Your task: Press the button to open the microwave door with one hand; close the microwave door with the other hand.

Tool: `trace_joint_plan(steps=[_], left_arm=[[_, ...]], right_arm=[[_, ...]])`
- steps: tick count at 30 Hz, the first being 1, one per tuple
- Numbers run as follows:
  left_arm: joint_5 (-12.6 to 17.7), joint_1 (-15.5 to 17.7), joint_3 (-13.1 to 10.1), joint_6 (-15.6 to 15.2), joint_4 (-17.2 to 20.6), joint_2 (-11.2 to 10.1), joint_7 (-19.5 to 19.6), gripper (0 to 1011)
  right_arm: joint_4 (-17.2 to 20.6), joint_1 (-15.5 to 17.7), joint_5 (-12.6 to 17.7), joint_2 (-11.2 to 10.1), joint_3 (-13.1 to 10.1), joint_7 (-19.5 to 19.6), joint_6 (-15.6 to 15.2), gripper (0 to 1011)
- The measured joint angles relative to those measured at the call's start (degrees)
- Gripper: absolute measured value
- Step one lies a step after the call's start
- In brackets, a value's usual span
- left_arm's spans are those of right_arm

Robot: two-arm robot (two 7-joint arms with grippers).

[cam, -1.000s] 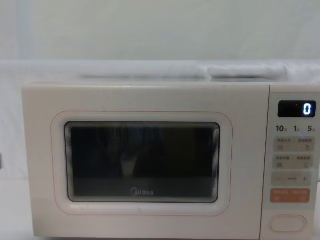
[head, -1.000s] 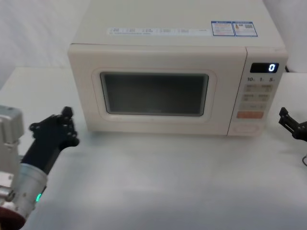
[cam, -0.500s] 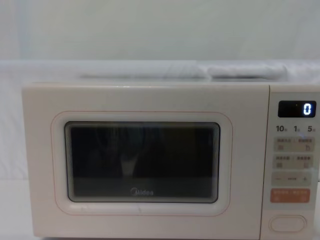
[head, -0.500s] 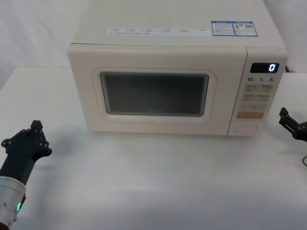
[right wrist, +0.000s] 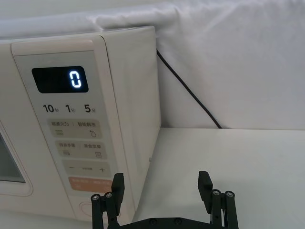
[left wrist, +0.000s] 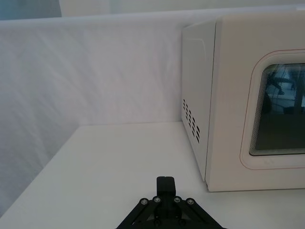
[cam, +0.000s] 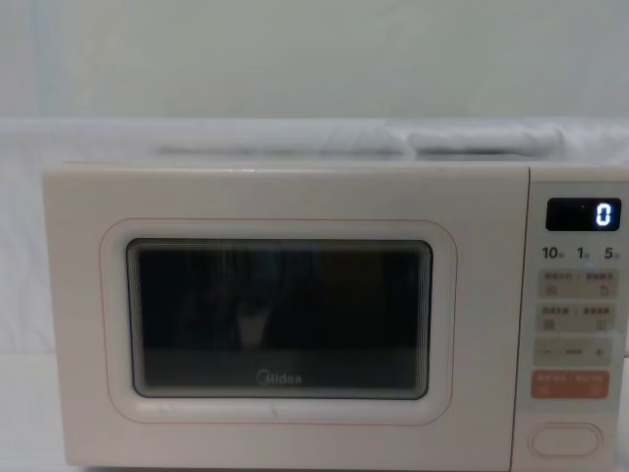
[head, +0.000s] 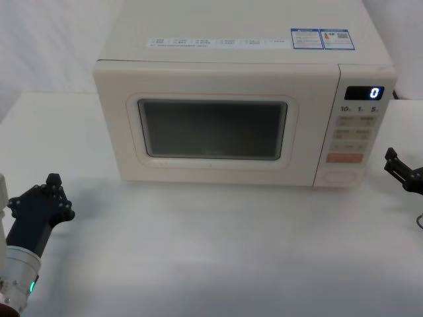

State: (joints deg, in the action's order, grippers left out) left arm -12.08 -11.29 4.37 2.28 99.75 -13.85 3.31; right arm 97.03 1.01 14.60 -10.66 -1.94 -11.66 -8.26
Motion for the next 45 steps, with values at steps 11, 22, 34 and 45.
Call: trace_joint_plan(steps=[11, 22, 34, 45], left_arm=[[0.2, 0.4, -0.1, -0.1, -0.4, 0.6, 0.8, 0], [0.0, 0.6, 0.1, -0.3, -0.6, 1.1, 1.5, 0], [0.0, 0.6, 0.0, -0.2, -0.6, 0.9, 1.5, 38], [-0.1, 0.5, 0.0, -0.1, -0.5, 0.9, 1.5, 366]], right_arm=[[0.0, 0.0, 0.0, 0.0, 0.0, 0.0, 0.0, 1002], [0.0, 0.0, 0.0, 0.0, 0.0, 0.0, 0.0, 1002], [0.0, 0.0, 0.0, 0.0, 0.0, 0.0, 0.0, 1002], [0.0, 0.0, 0.0, 0.0, 0.0, 0.0, 0.0, 1002]])
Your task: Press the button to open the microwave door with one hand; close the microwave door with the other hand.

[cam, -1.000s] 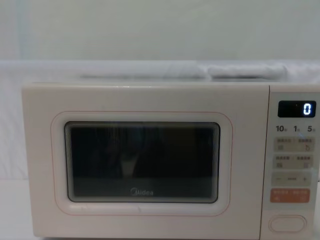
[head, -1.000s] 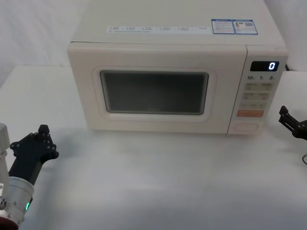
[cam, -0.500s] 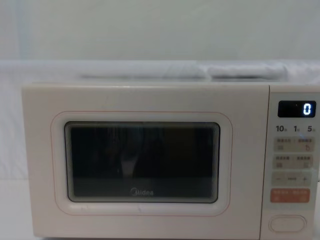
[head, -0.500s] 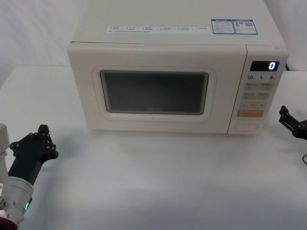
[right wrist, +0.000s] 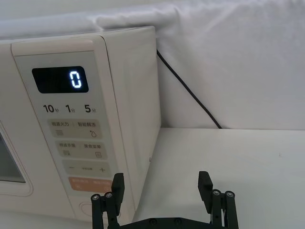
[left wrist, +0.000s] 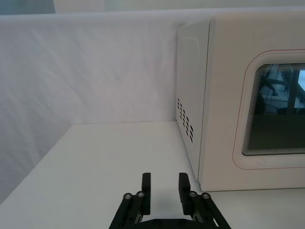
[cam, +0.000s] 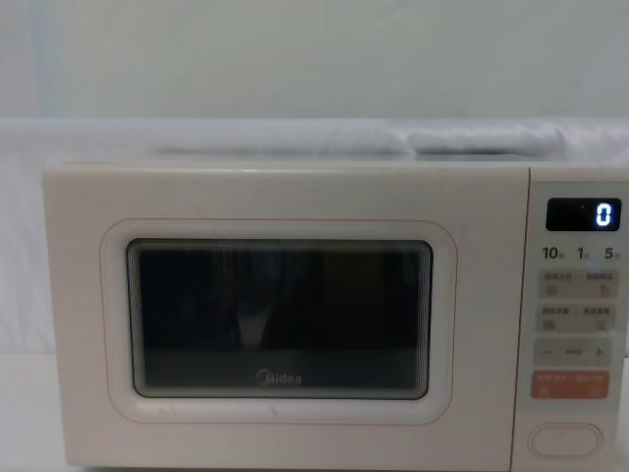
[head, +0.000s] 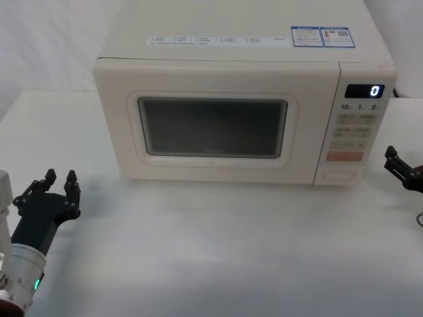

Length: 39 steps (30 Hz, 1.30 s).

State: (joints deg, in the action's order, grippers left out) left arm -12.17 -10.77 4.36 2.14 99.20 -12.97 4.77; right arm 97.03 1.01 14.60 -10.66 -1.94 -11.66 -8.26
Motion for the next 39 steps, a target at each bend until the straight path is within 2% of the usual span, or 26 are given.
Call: trace_joint_plan(steps=[2, 3, 6, 7, 9, 13, 21, 39], left_arm=[[0.0, 0.0, 0.0, 0.0, 0.0, 0.0, 0.0, 400], [0.0, 0.0, 0.0, 0.0, 0.0, 0.0, 0.0, 469], [0.0, 0.0, 0.0, 0.0, 0.0, 0.0, 0.0, 533], [0.0, 0.0, 0.0, 0.0, 0.0, 0.0, 0.0, 595], [0.0, 0.0, 0.0, 0.0, 0.0, 0.0, 0.0, 633], [0.0, 0.0, 0.0, 0.0, 0.0, 0.0, 0.0, 792], [0.0, 0.0, 0.0, 0.0, 0.0, 0.0, 0.0, 989], [0.0, 0.0, 0.0, 0.0, 0.0, 0.0, 0.0, 1001]], right_arm=[[0.0, 0.0, 0.0, 0.0, 0.0, 0.0, 0.0, 1002], [0.0, 0.0, 0.0, 0.0, 0.0, 0.0, 0.0, 1002], [0.0, 0.0, 0.0, 0.0, 0.0, 0.0, 0.0, 1002], [0.0, 0.0, 0.0, 0.0, 0.0, 0.0, 0.0, 1002], [0.0, 0.0, 0.0, 0.0, 0.0, 0.0, 0.0, 1002], [0.0, 0.0, 0.0, 0.0, 0.0, 0.0, 0.0, 1002], [0.0, 0.0, 0.0, 0.0, 0.0, 0.0, 0.0, 1002], [0.0, 0.0, 0.0, 0.0, 0.0, 0.0, 0.0, 1002]])
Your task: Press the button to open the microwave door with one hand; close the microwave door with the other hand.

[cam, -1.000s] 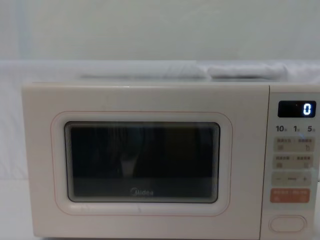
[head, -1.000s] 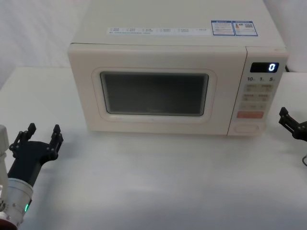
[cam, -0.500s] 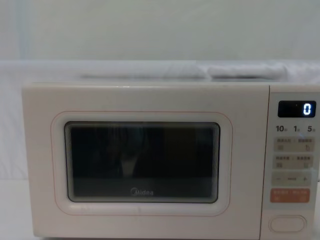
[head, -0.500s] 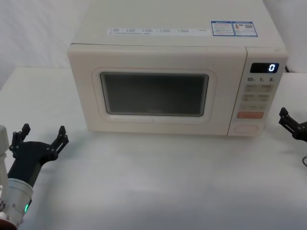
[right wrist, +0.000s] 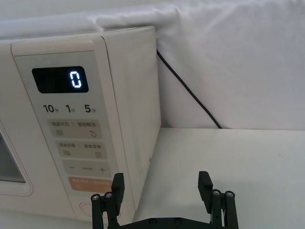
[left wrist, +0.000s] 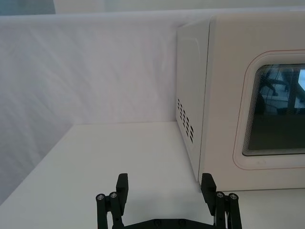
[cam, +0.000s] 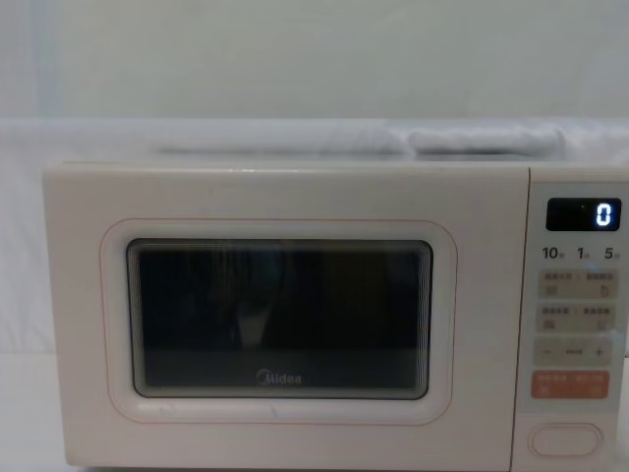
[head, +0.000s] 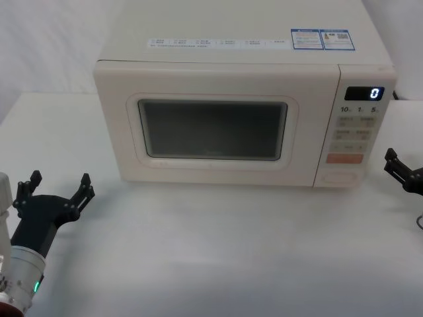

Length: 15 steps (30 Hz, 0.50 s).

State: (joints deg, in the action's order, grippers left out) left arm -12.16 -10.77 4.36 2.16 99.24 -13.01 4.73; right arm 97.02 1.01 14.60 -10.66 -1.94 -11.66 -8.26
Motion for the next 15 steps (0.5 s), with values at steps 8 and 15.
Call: trace_joint_plan(steps=[8, 15], left_arm=[[0.0, 0.0, 0.0, 0.0, 0.0, 0.0, 0.0, 1001], [0.0, 0.0, 0.0, 0.0, 0.0, 0.0, 0.0, 1001]], right_arm=[[0.0, 0.0, 0.0, 0.0, 0.0, 0.0, 0.0, 1002], [0.0, 0.0, 0.0, 0.0, 0.0, 0.0, 0.0, 1002]])
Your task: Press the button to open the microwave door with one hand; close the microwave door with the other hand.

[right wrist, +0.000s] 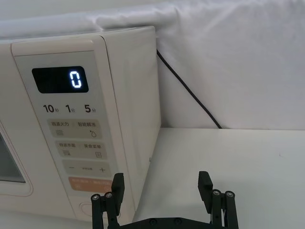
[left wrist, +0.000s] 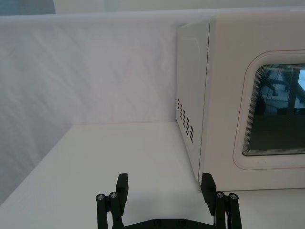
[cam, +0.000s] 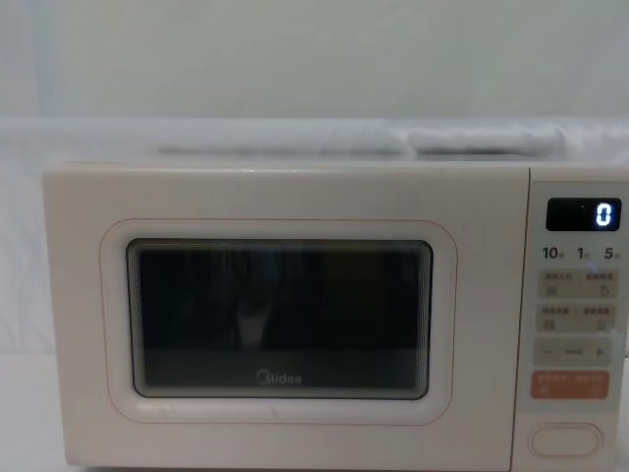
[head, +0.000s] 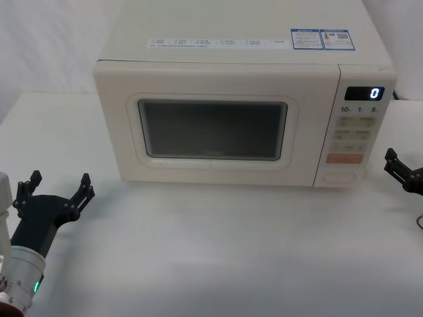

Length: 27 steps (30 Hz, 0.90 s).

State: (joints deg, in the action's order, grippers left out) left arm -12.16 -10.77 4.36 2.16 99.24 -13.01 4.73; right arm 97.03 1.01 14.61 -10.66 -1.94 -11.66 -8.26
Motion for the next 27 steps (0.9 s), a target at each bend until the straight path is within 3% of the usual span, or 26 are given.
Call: trace_joint_plan(steps=[27], left_arm=[[0.0, 0.0, 0.0, 0.0, 0.0, 0.0, 0.0, 1001]], right_arm=[[0.0, 0.0, 0.0, 0.0, 0.0, 0.0, 0.0, 1002]])
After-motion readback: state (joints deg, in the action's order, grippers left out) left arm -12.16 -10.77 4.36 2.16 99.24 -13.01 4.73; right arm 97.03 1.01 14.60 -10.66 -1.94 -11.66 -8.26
